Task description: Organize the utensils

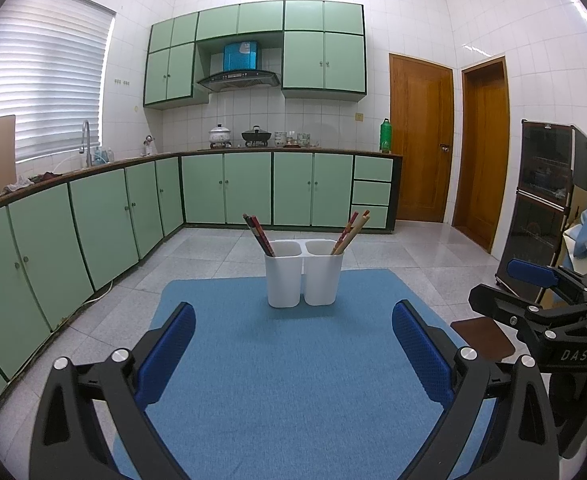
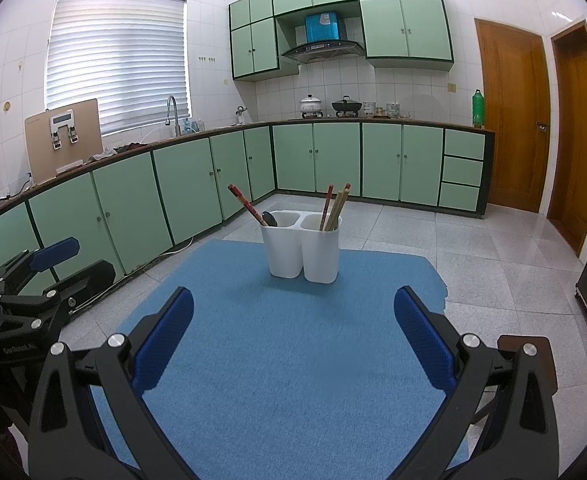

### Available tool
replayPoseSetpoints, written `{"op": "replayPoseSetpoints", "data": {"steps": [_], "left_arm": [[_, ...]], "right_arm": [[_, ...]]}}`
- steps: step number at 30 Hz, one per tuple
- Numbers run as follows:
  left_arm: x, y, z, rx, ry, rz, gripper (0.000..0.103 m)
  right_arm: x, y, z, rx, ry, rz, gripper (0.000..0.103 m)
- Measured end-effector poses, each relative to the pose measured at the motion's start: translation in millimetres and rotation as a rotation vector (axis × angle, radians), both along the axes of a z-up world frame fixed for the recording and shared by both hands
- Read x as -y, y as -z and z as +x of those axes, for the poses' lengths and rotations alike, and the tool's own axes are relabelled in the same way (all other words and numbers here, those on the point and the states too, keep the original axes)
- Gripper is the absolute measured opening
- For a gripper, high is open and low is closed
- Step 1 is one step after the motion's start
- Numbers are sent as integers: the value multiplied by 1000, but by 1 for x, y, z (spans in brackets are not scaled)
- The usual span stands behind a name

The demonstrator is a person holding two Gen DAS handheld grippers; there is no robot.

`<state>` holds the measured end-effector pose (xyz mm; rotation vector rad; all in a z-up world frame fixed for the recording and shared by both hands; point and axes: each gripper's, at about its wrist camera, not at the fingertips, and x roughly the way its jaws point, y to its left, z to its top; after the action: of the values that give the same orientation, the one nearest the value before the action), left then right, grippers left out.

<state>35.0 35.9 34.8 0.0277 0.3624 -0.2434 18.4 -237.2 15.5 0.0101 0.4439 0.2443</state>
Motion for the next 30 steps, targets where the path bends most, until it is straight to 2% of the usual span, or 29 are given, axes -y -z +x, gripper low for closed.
{"op": "replayPoseSetpoints", "data": {"steps": [30], "left_arm": [[1, 3, -2, -8, -7, 3, 97]], "right_arm": [[7, 8, 3, -11, 1, -5, 97]]}}
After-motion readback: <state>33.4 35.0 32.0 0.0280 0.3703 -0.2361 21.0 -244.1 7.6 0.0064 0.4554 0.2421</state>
